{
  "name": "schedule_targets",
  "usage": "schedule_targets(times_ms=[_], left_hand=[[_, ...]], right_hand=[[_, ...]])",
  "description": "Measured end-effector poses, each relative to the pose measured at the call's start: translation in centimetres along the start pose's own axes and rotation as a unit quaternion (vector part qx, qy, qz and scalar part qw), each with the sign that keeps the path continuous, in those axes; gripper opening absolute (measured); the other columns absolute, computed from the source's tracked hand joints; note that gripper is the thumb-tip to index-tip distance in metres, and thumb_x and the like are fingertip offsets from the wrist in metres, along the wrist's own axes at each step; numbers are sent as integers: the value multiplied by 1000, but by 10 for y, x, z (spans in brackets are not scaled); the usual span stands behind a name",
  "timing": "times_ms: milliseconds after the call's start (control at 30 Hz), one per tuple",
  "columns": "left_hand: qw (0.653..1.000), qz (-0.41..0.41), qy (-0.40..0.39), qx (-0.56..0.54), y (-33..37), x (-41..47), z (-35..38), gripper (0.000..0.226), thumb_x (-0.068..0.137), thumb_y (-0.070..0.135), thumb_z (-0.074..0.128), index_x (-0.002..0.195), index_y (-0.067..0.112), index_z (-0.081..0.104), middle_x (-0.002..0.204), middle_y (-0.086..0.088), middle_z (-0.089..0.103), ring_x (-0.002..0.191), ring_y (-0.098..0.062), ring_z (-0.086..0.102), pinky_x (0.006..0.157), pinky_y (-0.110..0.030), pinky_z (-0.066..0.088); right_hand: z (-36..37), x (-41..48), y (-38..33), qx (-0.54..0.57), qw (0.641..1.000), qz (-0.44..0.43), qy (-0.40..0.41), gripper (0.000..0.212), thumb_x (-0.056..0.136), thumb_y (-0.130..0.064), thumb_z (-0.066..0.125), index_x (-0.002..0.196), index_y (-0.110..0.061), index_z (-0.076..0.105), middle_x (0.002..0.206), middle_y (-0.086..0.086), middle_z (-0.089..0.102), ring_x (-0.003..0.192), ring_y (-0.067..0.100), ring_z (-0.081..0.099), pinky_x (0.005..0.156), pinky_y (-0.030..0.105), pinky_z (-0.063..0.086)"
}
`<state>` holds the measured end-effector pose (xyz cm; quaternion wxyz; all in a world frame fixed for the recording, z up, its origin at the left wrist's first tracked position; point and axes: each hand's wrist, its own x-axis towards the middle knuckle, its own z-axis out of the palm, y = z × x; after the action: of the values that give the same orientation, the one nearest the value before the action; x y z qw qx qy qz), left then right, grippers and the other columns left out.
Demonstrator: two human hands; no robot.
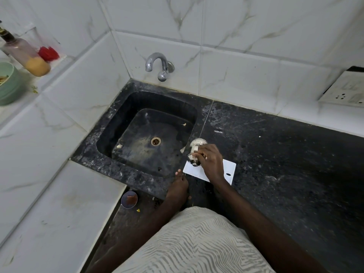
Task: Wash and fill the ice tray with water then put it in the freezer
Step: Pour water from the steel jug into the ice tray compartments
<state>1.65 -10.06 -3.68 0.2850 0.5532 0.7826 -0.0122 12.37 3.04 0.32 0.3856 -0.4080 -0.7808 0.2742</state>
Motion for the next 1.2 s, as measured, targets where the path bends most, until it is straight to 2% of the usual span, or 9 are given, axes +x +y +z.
schedule_targets(times_ms=[167,500,800,933,1200], left_hand=[[1000,4,-1,8,0,0,0,102,90,22,74,159,-8,5,168,-27,1,158,-36,4,127,-37,14],[1000,9,-2,6,0,-3,-2,105,87,19,78,158,-10,7,168,-28,-2,158,-35,9,122,-40,29],[1000,10,-3,11,-1,-2,-1,106,88,21,78,158,-10,5,168,-28,-2,158,-35,6,123,-40,27],[1000,11,-3,20,-2,-2,-1,104,88,25,77,158,-9,7,169,-26,-3,158,-35,7,122,-42,31],[1000,4,-10,7,-1,-2,-1,108,87,22,79,159,-9,4,168,-27,0,158,-35,6,125,-40,24]], right_hand=[[5,4,-5,-7,999,-27,-20,5,81,-5,83,83,-5,79,95,6,71,98,19,60,84,26,47],[11,13,-11,-11,997,-71,-17,6,83,-6,82,86,-3,79,97,8,71,98,21,61,86,30,50],[12,14,-17,3,996,-87,-16,10,81,-10,84,87,-3,78,99,8,71,101,21,60,87,35,53],[11,14,-20,13,996,-89,-14,11,80,-9,85,86,-3,79,98,7,71,99,21,61,86,38,54],[5,17,-29,32,995,-91,-5,12,81,-13,84,85,-3,78,98,6,71,102,18,59,92,26,49]])
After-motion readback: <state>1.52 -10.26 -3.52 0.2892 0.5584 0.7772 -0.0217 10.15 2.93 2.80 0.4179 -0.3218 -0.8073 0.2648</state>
